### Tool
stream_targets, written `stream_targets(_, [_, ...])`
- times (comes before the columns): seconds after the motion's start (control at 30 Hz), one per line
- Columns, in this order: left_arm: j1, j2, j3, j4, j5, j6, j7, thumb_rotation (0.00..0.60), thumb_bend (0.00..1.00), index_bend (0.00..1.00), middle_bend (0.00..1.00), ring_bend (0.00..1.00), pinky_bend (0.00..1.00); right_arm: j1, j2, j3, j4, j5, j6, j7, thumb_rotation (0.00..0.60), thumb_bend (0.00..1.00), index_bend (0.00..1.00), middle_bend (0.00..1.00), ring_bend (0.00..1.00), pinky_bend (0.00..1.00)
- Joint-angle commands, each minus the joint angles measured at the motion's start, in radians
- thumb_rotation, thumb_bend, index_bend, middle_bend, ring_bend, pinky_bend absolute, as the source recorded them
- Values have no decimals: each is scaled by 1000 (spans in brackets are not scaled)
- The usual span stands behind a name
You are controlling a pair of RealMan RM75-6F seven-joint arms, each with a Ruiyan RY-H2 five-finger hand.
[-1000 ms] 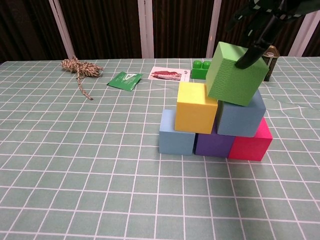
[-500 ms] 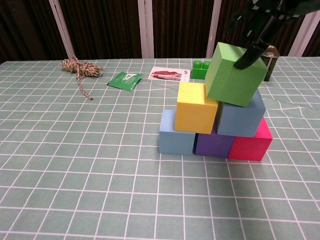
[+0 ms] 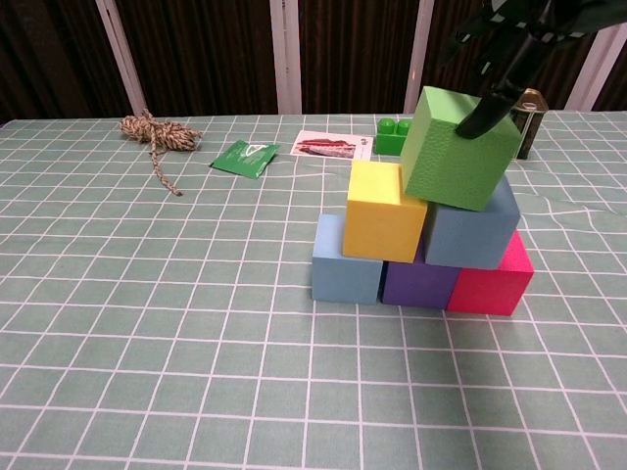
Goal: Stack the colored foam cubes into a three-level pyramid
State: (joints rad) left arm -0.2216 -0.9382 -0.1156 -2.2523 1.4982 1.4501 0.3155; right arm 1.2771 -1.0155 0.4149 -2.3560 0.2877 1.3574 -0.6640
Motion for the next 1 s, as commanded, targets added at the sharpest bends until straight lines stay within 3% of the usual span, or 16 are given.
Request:
stream_targets(0.03, [0, 0, 0, 0, 0, 0, 0, 600, 33, 0, 17, 0, 0, 0, -4, 1, 0, -3, 2, -1, 600, 319, 1, 545, 291, 0])
stream_targets(0.83, [0, 0, -3, 0, -10, 0, 8, 600, 33, 0, 14, 0, 0, -24, -38, 3, 0, -44, 20, 16, 600, 320, 0, 545, 276, 0])
stream_targets(1.0, [-1, 0, -3, 0, -13, -2, 11, 600, 33, 0, 14, 0, 0, -26, -42, 6, 0, -52, 17, 13, 600, 319, 0, 492, 243, 0])
